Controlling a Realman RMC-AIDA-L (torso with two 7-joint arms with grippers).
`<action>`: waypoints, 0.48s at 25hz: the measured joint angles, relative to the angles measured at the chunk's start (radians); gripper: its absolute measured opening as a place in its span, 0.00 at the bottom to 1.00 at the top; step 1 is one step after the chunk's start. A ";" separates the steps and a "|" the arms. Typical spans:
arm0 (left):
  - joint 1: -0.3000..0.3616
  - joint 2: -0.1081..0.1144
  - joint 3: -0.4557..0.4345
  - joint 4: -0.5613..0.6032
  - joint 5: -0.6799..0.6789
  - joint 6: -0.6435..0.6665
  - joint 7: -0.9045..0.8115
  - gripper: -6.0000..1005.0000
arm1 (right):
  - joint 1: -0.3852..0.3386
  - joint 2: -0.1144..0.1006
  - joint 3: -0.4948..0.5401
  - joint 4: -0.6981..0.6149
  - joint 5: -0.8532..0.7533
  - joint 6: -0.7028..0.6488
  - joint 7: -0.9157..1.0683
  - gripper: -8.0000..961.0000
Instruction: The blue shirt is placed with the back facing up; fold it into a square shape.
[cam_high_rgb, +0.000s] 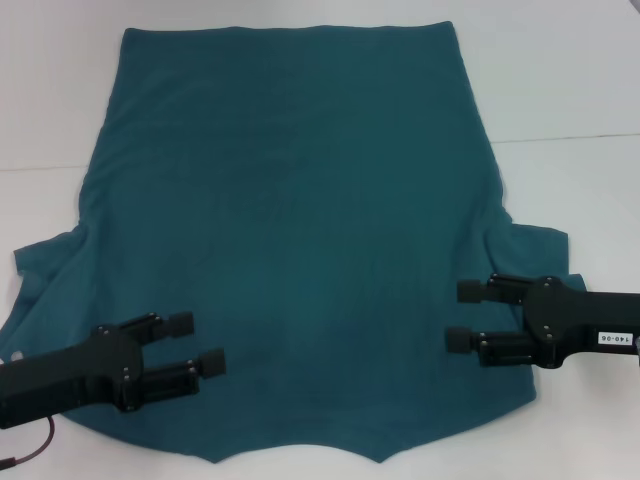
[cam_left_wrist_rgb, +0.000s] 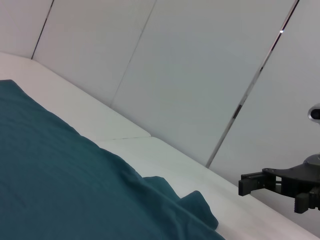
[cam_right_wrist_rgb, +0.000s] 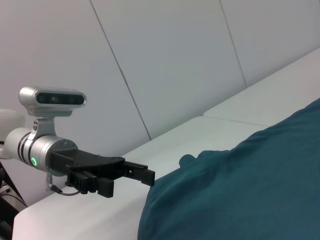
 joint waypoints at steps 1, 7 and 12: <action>0.000 0.000 0.001 0.000 0.000 0.000 0.000 0.88 | 0.000 0.000 0.000 0.000 0.000 0.000 0.000 0.97; 0.000 0.001 0.001 0.002 0.002 0.003 0.010 0.88 | 0.001 0.002 -0.007 -0.012 0.001 0.000 -0.007 0.97; 0.004 0.002 -0.003 0.002 0.002 0.009 0.025 0.88 | 0.000 0.003 -0.006 -0.014 0.001 -0.005 -0.046 0.97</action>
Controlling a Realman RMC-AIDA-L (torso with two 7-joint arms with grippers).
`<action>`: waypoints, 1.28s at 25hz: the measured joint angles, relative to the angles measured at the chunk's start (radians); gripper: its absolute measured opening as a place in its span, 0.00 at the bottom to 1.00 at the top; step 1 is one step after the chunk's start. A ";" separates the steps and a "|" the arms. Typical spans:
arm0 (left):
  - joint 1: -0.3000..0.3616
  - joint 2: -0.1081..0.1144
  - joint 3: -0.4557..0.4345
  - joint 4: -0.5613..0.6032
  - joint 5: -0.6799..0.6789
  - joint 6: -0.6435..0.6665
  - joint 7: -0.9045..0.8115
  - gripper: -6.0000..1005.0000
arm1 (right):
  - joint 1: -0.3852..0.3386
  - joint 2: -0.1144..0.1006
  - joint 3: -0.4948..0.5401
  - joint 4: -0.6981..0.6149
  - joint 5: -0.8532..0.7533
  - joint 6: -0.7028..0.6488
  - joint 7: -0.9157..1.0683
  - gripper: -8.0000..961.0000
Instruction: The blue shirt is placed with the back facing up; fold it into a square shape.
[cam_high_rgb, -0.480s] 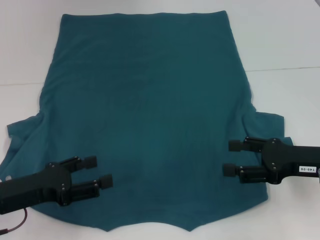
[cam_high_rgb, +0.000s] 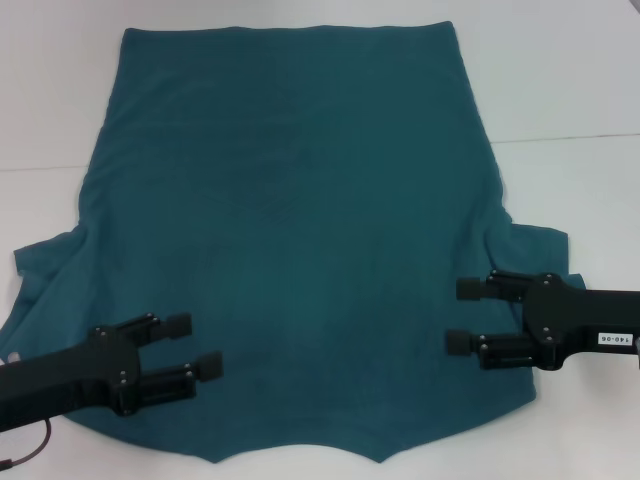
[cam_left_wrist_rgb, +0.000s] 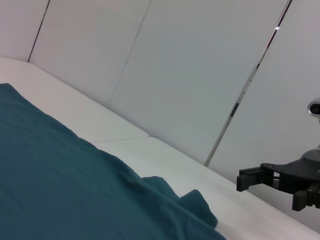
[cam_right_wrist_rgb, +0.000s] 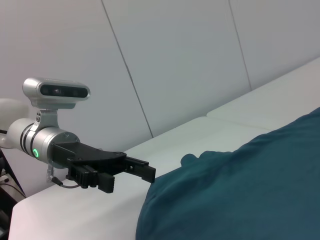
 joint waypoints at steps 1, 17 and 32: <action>0.000 0.000 0.000 0.000 0.000 0.000 0.000 0.88 | 0.000 0.000 0.001 0.000 0.000 0.000 -0.003 0.97; 0.001 0.002 -0.056 0.001 -0.002 -0.035 -0.033 0.87 | -0.003 0.011 0.008 -0.001 0.032 -0.016 0.005 0.97; 0.035 0.015 -0.233 0.012 -0.003 -0.223 -0.170 0.87 | -0.034 0.025 0.039 0.001 0.037 -0.040 0.060 0.97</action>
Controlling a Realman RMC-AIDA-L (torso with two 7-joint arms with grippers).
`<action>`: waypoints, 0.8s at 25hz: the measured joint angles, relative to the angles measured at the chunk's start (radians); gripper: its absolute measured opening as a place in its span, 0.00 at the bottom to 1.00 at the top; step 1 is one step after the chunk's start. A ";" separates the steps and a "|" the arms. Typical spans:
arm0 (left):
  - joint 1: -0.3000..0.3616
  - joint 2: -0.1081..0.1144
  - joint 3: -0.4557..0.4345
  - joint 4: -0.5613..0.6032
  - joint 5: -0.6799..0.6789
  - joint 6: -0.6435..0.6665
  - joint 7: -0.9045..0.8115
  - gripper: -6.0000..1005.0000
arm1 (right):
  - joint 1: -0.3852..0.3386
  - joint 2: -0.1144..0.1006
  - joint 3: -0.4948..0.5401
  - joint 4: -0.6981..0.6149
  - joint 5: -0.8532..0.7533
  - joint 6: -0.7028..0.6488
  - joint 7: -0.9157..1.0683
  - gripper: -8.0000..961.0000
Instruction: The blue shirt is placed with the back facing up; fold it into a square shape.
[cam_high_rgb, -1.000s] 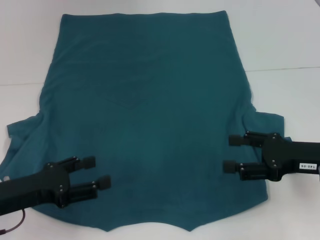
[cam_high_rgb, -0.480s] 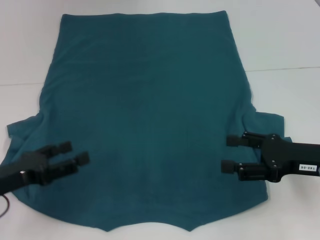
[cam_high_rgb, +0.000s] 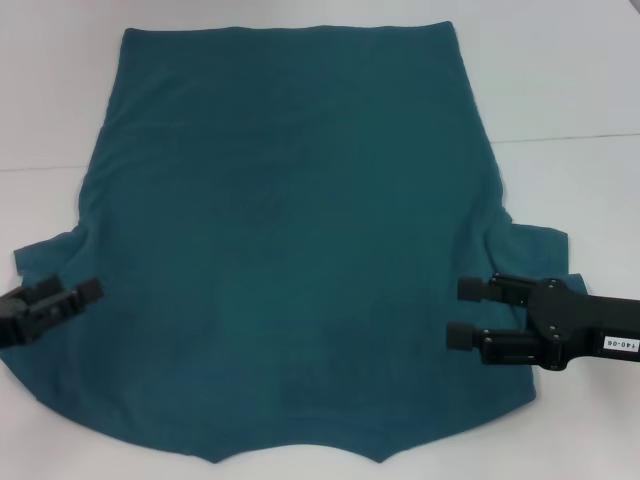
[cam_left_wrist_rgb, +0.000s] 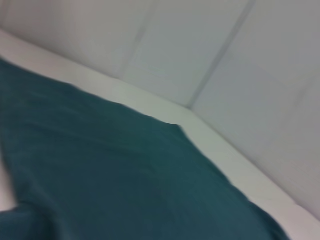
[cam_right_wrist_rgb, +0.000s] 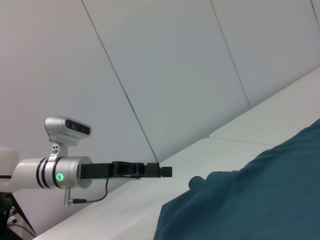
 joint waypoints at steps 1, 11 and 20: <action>0.000 0.000 -0.002 0.000 0.000 -0.024 -0.012 0.87 | 0.000 0.000 0.001 0.001 0.000 0.000 0.001 0.97; -0.030 -0.001 -0.001 0.001 -0.003 -0.256 -0.063 0.87 | -0.004 0.009 0.016 0.008 0.000 0.008 0.014 0.97; -0.056 -0.002 0.036 0.002 0.011 -0.420 -0.056 0.87 | -0.003 0.013 0.023 0.003 0.000 0.013 0.028 0.97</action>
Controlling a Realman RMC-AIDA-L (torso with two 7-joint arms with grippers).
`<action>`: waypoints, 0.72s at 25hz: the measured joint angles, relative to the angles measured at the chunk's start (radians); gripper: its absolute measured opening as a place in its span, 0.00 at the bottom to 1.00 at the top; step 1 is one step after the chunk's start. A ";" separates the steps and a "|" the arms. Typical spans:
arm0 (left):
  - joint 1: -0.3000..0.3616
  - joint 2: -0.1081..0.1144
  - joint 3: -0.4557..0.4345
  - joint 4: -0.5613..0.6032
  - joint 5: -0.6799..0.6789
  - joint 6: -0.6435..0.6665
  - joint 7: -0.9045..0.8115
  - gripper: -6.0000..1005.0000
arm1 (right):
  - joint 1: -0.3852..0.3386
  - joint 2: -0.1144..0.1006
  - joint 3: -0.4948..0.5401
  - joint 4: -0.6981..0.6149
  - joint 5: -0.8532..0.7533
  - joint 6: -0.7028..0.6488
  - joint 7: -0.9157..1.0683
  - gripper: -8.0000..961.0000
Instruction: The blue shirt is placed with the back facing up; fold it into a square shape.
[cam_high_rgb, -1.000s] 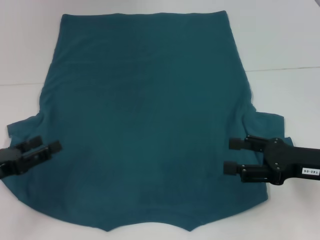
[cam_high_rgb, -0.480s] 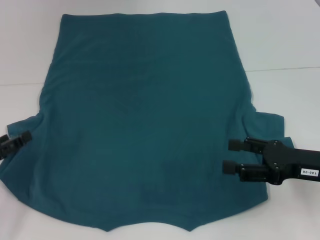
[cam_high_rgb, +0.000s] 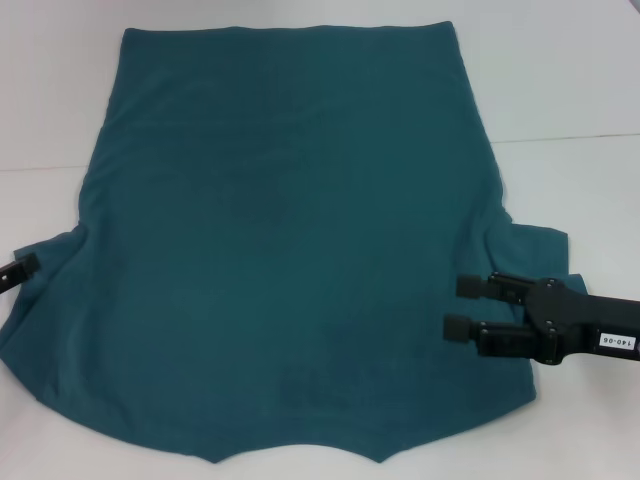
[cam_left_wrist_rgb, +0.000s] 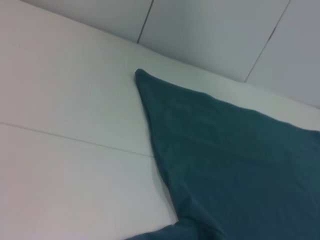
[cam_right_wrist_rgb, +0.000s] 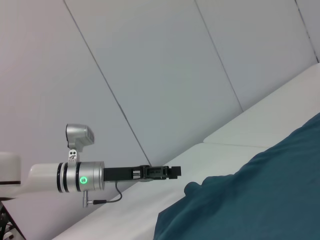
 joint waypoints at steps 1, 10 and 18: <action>-0.001 -0.001 0.010 0.000 0.000 -0.011 0.000 0.87 | 0.000 0.001 0.002 0.000 0.000 0.000 0.003 0.97; -0.005 -0.009 0.034 -0.005 0.001 -0.069 0.001 0.87 | 0.003 0.002 0.004 -0.002 0.000 0.003 0.008 0.97; -0.009 -0.027 0.089 -0.011 0.002 -0.168 0.003 0.87 | 0.002 0.001 0.005 0.000 0.000 0.005 0.008 0.97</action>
